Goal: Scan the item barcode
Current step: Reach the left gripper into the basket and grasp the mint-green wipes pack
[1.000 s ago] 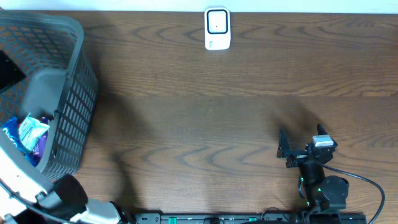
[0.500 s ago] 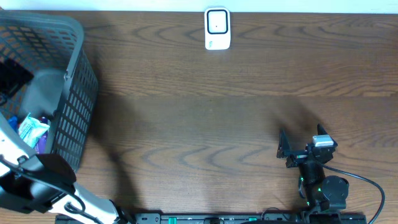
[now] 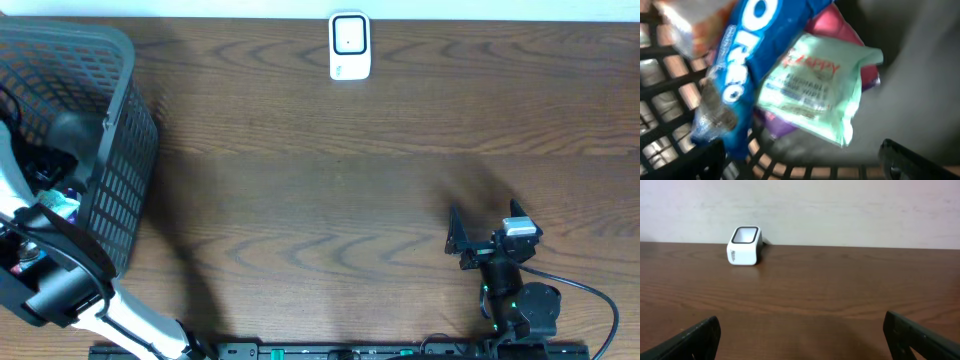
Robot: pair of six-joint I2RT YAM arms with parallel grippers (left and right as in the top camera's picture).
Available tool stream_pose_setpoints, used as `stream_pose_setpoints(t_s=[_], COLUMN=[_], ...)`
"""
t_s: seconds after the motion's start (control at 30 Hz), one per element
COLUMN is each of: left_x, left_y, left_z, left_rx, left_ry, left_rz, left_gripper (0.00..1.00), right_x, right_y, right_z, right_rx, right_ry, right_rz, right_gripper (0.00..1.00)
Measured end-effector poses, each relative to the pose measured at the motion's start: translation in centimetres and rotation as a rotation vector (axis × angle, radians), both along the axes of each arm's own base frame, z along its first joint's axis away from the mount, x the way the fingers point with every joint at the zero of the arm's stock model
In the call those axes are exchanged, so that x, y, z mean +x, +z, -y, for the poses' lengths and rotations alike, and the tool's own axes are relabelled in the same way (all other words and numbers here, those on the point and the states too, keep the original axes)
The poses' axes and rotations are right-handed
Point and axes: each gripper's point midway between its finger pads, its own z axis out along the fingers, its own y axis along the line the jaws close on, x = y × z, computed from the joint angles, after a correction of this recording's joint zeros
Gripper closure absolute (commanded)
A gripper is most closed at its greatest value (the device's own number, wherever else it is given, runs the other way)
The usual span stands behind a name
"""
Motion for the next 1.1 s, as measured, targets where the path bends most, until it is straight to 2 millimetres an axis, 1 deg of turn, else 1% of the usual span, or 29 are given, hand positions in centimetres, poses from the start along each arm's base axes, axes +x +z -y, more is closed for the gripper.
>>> stream_pose_setpoints(t_s=[0.13, 0.17, 0.2, 0.23, 0.33, 0.5, 0.53, 0.57, 0.63, 0.7, 0.77, 0.83, 0.87, 0.9, 0.93, 1.03, 1.1], left_x=[0.5, 0.6, 0.5, 0.4, 0.2, 0.5, 0.5, 0.5, 0.5, 0.6, 0.6, 0.5, 0.4, 0.2, 0.0, -0.2, -0.1], left_y=[-1.8, -2.1, -2.3, -2.5, -3.4, -4.5, -4.6, -4.6, -4.6, -4.7, -4.7, -4.8, -4.9, -5.1, -5.2, -5.4, -5.3], left_z=[-0.5, -0.6, -0.5, -0.4, -0.4, -0.7, -0.7, -0.7, -0.8, -0.9, -0.9, -0.8, -0.8, -0.8, -0.8, -0.7, -0.5], left_rx=[0.022, 0.025, 0.023, 0.018, 0.02, 0.036, 0.037, 0.038, 0.041, 0.043, 0.04, 0.034, 0.03, 0.033, 0.033, 0.031, 0.032], left_ry=[0.002, 0.002, 0.002, 0.0, -0.004, -0.002, -0.002, -0.002, -0.001, -0.009, -0.027, -0.048, -0.059, -0.06, -0.067, -0.076, -0.087], left_rz=[0.019, 0.022, 0.018, 0.013, 0.003, 0.018, 0.019, 0.018, 0.021, 0.022, 0.019, 0.012, 0.006, -0.003, -0.016, -0.021, -0.021], left_gripper=[0.02, 0.04, 0.16, 0.26, 0.27, 0.26, 0.14, 0.06, 0.06, 0.01, 0.02, 0.3, 0.38, 0.49, 0.55, 0.92, 0.92], right_x=[0.0, 0.0, 0.0, 0.0, 0.0, 0.0, 0.0, 0.0, 0.0, 0.0, 0.0, 0.0, 0.0, 0.0, 0.0, 0.0, 0.0], right_y=[0.0, 0.0, 0.0, 0.0, 0.0, 0.0, 0.0, 0.0, 0.0, 0.0, 0.0, 0.0, 0.0, 0.0, 0.0, 0.0, 0.0], right_z=[0.0, 0.0, 0.0, 0.0, 0.0, 0.0, 0.0, 0.0, 0.0, 0.0, 0.0, 0.0, 0.0, 0.0, 0.0, 0.0, 0.0], right_rx=[0.0, 0.0, 0.0, 0.0, 0.0, 0.0, 0.0, 0.0, 0.0, 0.0, 0.0, 0.0, 0.0, 0.0, 0.0, 0.0, 0.0], right_ry=[0.0, 0.0, 0.0, 0.0, 0.0, 0.0, 0.0, 0.0, 0.0, 0.0, 0.0, 0.0, 0.0, 0.0, 0.0, 0.0, 0.0], right_rz=[0.0, 0.0, 0.0, 0.0, 0.0, 0.0, 0.0, 0.0, 0.0, 0.0, 0.0, 0.0, 0.0, 0.0, 0.0, 0.0, 0.0], right_gripper=[0.01, 0.01, 0.01, 0.01, 0.01, 0.01, 0.01, 0.01, 0.01, 0.01, 0.01, 0.01, 0.01, 0.01, 0.01, 0.01, 0.01])
